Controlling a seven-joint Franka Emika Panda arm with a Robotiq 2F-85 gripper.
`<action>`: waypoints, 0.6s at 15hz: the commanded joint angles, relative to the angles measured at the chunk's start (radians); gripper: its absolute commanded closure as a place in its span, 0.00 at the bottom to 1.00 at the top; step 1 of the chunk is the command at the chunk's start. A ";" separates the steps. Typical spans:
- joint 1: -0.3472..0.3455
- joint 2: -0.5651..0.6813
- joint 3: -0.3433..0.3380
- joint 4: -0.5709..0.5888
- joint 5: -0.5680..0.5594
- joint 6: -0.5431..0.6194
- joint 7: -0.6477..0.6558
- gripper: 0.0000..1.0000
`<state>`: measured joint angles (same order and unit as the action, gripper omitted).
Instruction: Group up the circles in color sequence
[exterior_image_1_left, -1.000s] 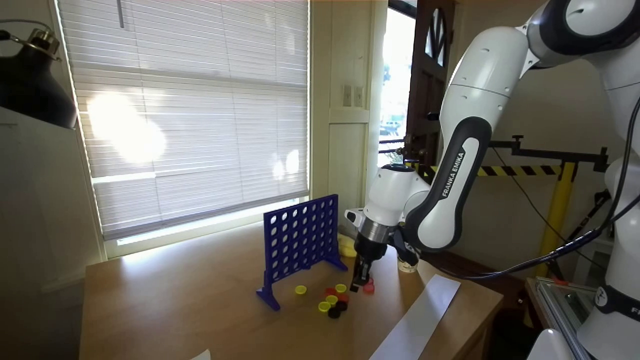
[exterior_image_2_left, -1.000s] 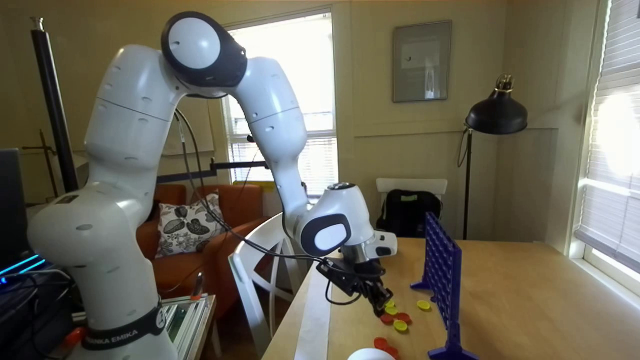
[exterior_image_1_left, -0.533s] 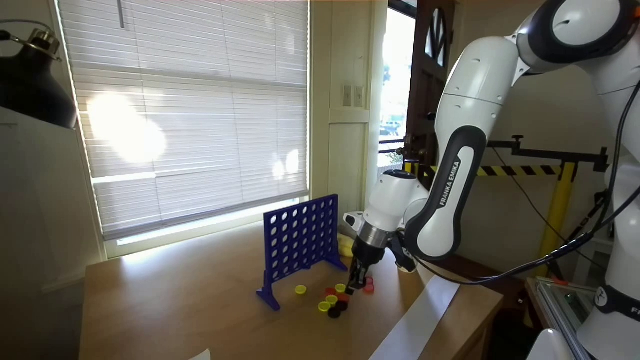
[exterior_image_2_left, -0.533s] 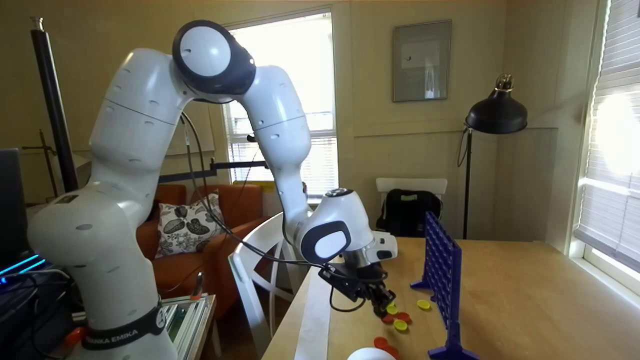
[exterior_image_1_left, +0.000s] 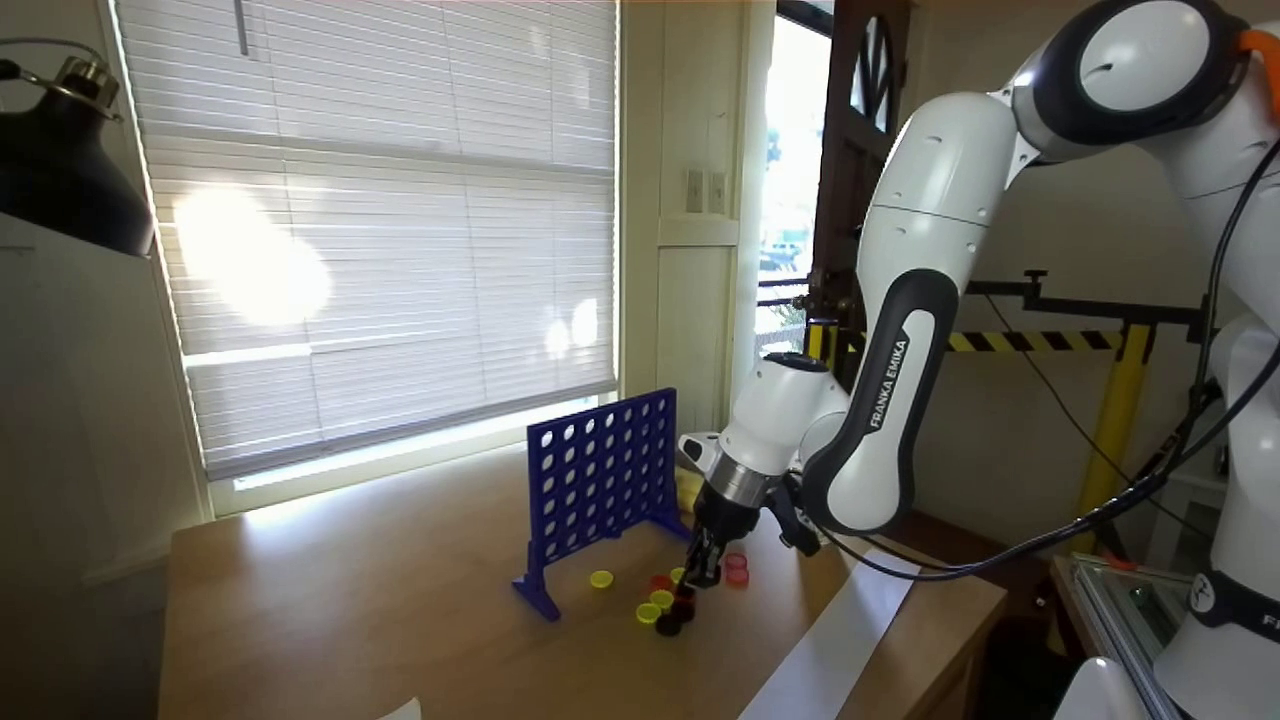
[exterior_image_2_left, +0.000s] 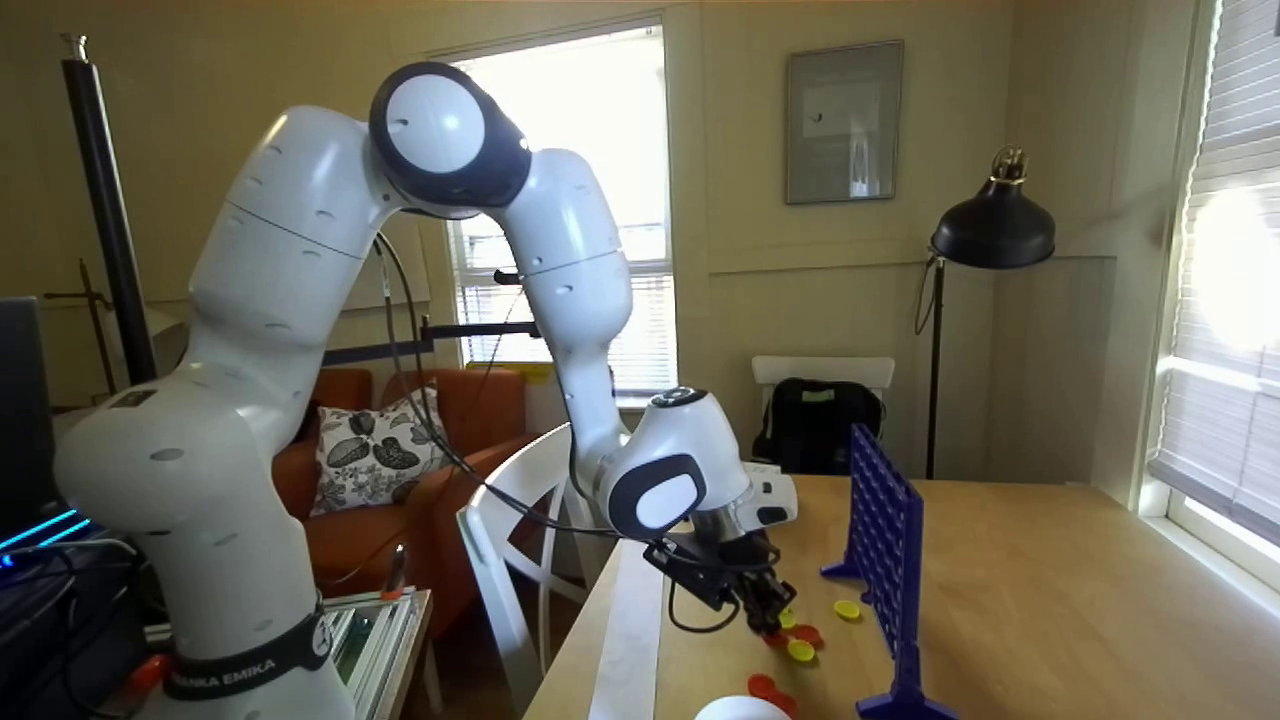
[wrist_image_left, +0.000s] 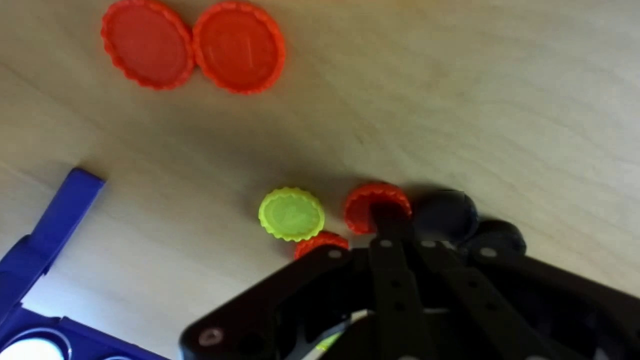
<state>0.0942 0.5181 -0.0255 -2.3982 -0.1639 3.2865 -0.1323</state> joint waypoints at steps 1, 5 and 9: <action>-0.016 0.039 0.016 0.032 -0.003 0.017 -0.016 1.00; -0.024 0.019 0.027 0.026 -0.004 -0.037 -0.016 1.00; 0.004 -0.024 -0.006 0.007 -0.002 -0.114 -0.014 1.00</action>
<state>0.0904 0.5160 -0.0185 -2.3827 -0.1639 3.2479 -0.1324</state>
